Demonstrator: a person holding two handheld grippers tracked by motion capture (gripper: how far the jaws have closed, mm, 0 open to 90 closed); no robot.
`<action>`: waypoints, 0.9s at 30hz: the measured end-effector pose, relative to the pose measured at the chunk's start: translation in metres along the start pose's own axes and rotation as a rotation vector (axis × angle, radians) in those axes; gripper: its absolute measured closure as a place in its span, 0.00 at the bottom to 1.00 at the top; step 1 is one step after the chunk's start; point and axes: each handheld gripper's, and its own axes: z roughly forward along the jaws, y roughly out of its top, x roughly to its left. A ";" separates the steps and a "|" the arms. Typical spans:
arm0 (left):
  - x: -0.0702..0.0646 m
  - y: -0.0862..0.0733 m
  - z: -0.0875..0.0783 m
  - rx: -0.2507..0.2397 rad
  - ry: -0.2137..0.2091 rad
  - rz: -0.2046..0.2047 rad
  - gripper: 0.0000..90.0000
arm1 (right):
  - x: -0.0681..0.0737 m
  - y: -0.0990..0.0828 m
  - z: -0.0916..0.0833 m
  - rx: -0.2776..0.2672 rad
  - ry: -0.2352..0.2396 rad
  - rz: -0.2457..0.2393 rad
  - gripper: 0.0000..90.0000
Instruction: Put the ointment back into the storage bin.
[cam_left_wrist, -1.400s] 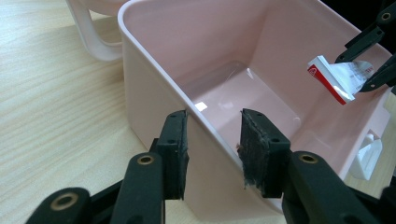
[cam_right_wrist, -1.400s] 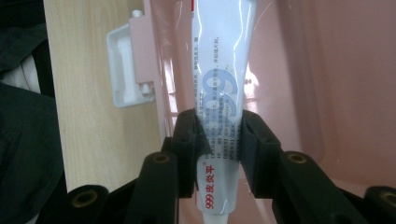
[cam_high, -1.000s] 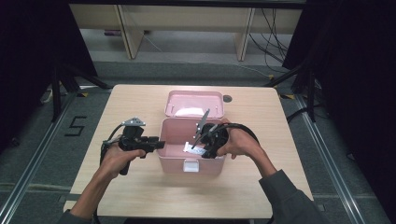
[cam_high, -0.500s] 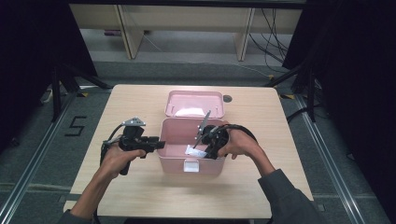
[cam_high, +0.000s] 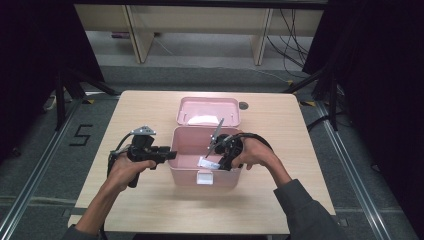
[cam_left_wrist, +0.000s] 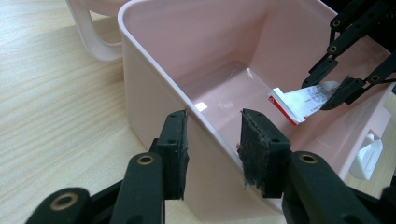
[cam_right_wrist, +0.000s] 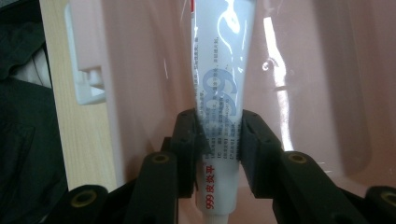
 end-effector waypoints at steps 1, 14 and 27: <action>0.000 0.000 0.000 0.001 -0.001 0.001 0.68 | 0.000 0.000 0.000 0.000 0.000 0.000 0.78; 0.000 0.000 0.000 0.000 0.001 0.002 0.68 | -0.003 0.001 0.003 0.007 0.021 0.003 0.77; -0.001 0.000 0.000 0.003 0.001 0.005 0.69 | -0.004 0.000 0.000 -0.011 0.017 0.013 0.77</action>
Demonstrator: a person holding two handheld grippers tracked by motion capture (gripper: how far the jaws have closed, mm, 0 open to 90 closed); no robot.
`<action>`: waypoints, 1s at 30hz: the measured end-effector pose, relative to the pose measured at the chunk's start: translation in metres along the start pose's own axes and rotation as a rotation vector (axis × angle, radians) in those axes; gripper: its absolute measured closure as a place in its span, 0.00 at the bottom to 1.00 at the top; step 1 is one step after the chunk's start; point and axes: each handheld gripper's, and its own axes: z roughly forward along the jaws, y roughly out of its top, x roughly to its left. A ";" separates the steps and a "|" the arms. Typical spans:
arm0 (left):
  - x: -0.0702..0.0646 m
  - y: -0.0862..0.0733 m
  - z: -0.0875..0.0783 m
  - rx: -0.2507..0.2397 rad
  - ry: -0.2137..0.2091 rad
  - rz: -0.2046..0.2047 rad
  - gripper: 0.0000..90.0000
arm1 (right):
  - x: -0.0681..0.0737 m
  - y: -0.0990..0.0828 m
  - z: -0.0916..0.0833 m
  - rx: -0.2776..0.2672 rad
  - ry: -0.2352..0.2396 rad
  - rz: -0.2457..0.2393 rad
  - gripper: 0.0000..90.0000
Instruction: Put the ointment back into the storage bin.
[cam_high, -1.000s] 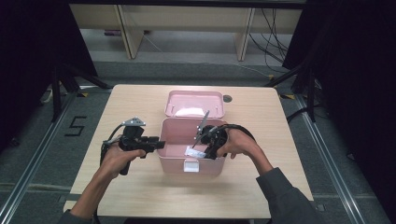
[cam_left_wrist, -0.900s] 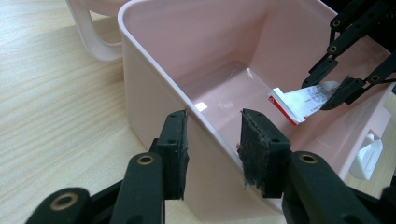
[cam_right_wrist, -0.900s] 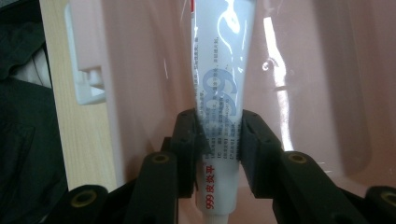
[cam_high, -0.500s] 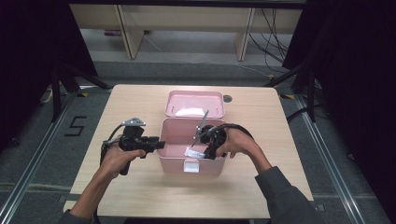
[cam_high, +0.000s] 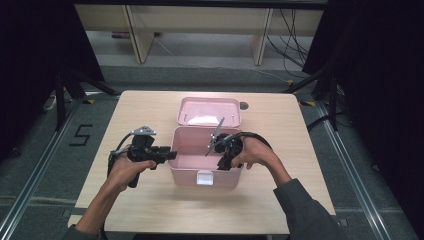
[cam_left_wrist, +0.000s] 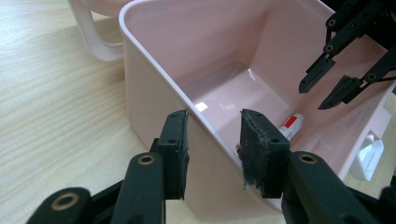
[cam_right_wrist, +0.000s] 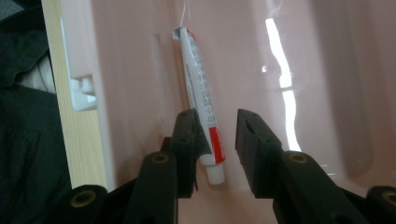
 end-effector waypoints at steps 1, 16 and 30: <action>0.000 0.000 0.000 0.000 0.001 0.000 0.69 | 0.000 0.000 -0.001 -0.016 -0.010 0.004 0.77; 0.000 0.000 0.000 0.005 -0.002 -0.002 0.69 | -0.007 -0.013 -0.031 -0.233 -0.091 0.124 0.71; 0.000 0.000 0.002 -0.004 0.003 -0.007 0.68 | -0.015 -0.026 -0.048 -0.312 -0.136 0.197 0.68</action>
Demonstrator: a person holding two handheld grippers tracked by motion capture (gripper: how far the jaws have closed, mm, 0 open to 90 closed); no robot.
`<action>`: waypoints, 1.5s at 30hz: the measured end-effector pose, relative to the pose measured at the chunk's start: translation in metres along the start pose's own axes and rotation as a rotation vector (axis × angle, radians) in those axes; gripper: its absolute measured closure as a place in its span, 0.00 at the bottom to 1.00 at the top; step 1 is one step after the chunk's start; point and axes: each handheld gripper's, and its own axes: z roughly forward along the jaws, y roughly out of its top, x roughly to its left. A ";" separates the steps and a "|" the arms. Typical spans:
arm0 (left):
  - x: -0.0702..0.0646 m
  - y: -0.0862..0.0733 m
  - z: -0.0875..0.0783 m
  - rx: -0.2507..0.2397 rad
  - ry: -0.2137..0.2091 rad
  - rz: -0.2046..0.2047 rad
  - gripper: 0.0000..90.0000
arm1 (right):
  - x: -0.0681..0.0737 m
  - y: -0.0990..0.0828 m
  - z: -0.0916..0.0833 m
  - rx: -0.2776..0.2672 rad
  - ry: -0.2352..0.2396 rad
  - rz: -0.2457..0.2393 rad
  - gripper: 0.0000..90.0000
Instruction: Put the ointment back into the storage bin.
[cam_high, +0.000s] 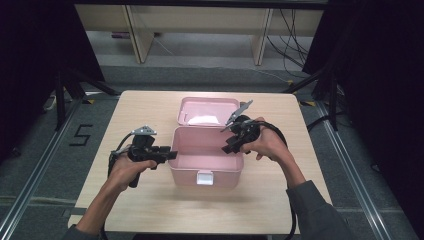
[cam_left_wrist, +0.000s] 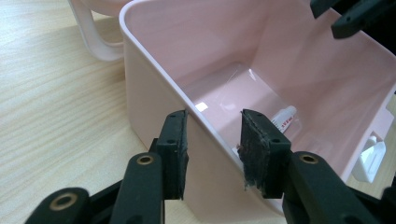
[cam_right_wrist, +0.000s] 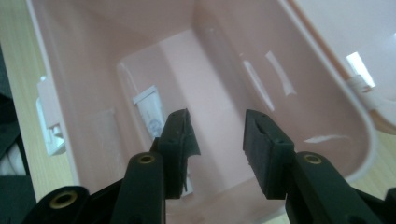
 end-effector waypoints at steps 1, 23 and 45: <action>0.000 0.000 0.000 0.000 0.000 -0.001 0.68 | -0.002 0.000 -0.002 -0.013 -0.009 0.006 0.68; 0.000 0.000 0.000 0.000 0.001 0.000 0.68 | -0.040 -0.008 -0.028 -0.112 -0.151 0.227 0.64; 0.001 0.001 0.001 -0.006 0.005 -0.001 0.67 | -0.068 -0.005 -0.020 -0.142 -0.228 0.333 0.62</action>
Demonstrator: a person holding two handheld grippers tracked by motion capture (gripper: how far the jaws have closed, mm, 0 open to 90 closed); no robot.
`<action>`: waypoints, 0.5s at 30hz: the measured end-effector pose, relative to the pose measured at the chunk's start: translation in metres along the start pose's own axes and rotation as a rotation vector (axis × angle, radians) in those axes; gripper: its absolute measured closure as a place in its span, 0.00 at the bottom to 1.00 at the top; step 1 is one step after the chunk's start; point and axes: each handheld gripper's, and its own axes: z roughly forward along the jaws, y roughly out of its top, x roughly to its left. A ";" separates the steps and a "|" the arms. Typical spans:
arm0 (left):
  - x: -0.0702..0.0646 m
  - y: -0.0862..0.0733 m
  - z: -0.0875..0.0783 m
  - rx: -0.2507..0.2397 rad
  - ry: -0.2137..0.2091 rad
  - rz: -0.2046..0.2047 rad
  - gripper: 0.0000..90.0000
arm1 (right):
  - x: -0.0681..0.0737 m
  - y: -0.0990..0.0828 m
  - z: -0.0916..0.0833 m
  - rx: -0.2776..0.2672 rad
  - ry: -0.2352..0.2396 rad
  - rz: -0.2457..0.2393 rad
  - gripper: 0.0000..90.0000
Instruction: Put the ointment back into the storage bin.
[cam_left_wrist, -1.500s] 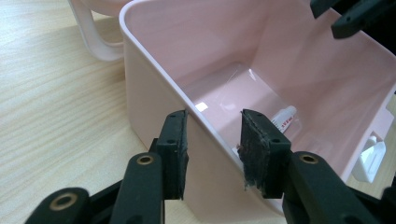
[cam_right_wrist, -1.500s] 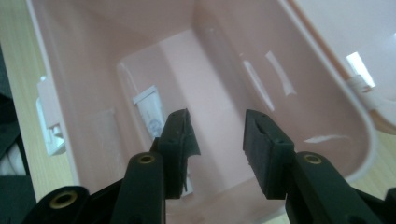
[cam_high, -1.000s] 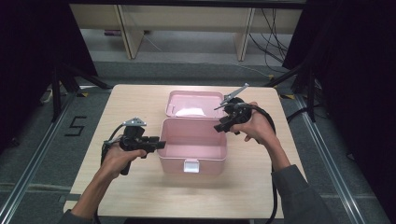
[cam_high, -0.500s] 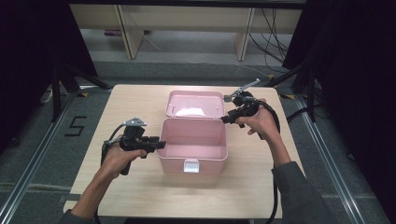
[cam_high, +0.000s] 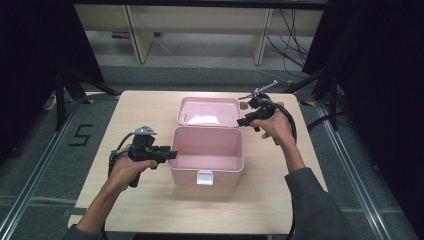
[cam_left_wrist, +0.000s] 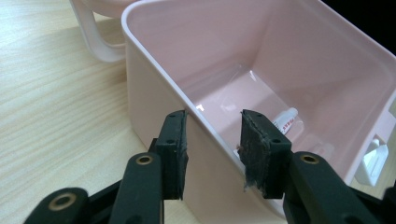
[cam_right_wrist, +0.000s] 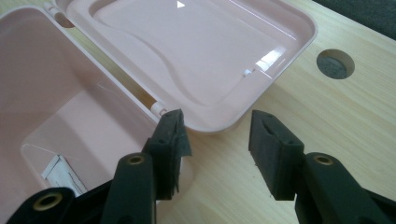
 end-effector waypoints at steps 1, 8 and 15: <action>0.000 0.001 0.000 0.000 0.000 -0.008 0.66 | 0.000 0.000 0.000 -0.001 -0.003 -0.004 0.62; 0.007 0.020 0.003 -0.004 0.039 0.009 0.59 | -0.002 -0.001 -0.002 -0.009 -0.006 0.004 0.62; 0.024 0.040 0.020 0.032 0.086 -0.014 0.57 | -0.006 0.001 0.001 -0.021 -0.009 0.023 0.61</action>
